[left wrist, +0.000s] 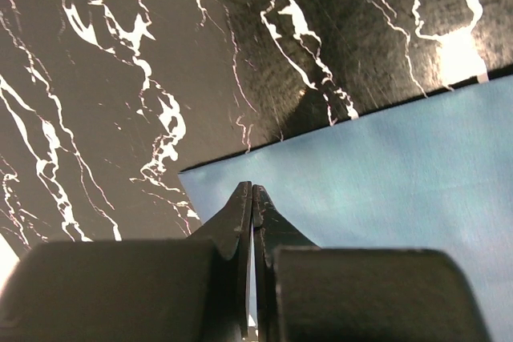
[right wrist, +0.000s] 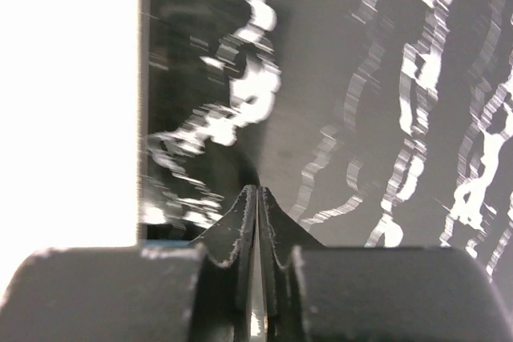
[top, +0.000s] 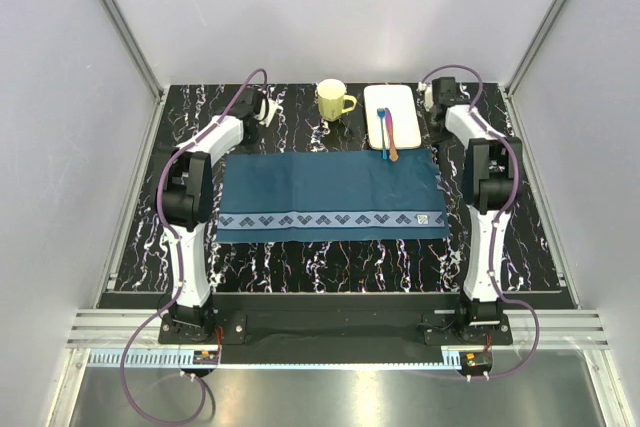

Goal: Set the dinner table for one person
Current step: Move the napkin to the center of the board.

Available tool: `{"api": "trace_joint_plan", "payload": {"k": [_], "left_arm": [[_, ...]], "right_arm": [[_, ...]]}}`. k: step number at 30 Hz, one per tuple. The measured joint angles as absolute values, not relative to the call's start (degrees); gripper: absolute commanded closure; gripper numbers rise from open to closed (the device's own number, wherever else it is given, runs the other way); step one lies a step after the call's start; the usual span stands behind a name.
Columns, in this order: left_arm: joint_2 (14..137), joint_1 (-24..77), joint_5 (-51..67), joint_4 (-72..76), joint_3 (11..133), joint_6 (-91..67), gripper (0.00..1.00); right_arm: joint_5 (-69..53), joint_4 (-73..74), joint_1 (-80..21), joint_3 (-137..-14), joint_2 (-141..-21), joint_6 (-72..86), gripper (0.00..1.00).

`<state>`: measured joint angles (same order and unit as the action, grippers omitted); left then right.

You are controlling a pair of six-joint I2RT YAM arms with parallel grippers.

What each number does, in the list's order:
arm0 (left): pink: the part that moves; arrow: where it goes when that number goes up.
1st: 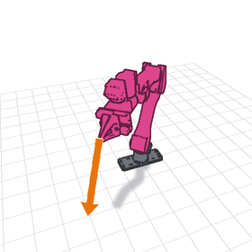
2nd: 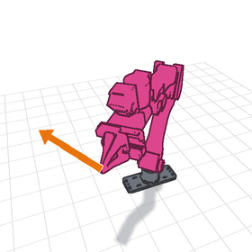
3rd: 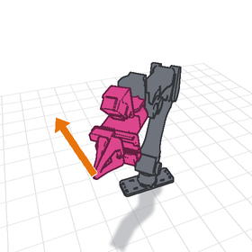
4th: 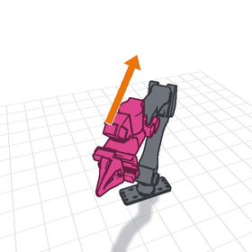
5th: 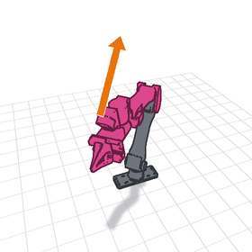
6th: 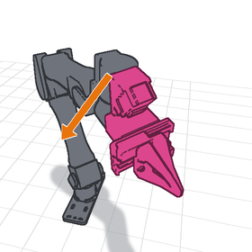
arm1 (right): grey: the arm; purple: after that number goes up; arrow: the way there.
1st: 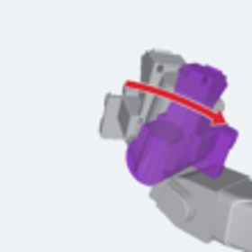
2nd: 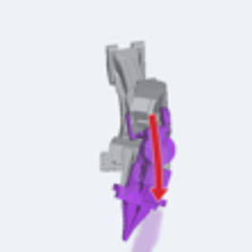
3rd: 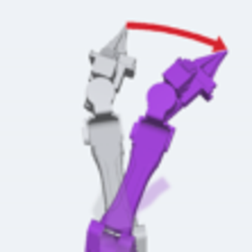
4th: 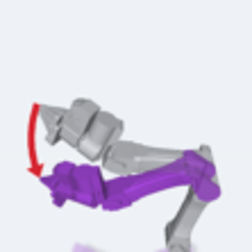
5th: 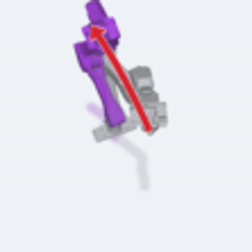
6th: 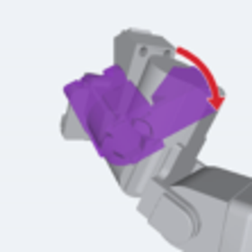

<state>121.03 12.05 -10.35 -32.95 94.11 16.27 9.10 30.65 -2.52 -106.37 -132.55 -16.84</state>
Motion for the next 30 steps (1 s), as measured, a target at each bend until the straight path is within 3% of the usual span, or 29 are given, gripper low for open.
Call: {"api": "trace_joint_plan", "payload": {"k": [11, 30], "left_arm": [[121.1, 12.1, -11.6, -31.3, 93.2, 16.3, 1.00], [123.5, 13.7, -11.1, -30.7, 93.1, 17.5, 1.00]], "right_arm": [[7.9, 30.7, -9.1, -108.8, -133.7, -15.2, 0.97], [9.0, 27.9, -9.4, -105.1, -132.7, -15.2, 0.99]]}}
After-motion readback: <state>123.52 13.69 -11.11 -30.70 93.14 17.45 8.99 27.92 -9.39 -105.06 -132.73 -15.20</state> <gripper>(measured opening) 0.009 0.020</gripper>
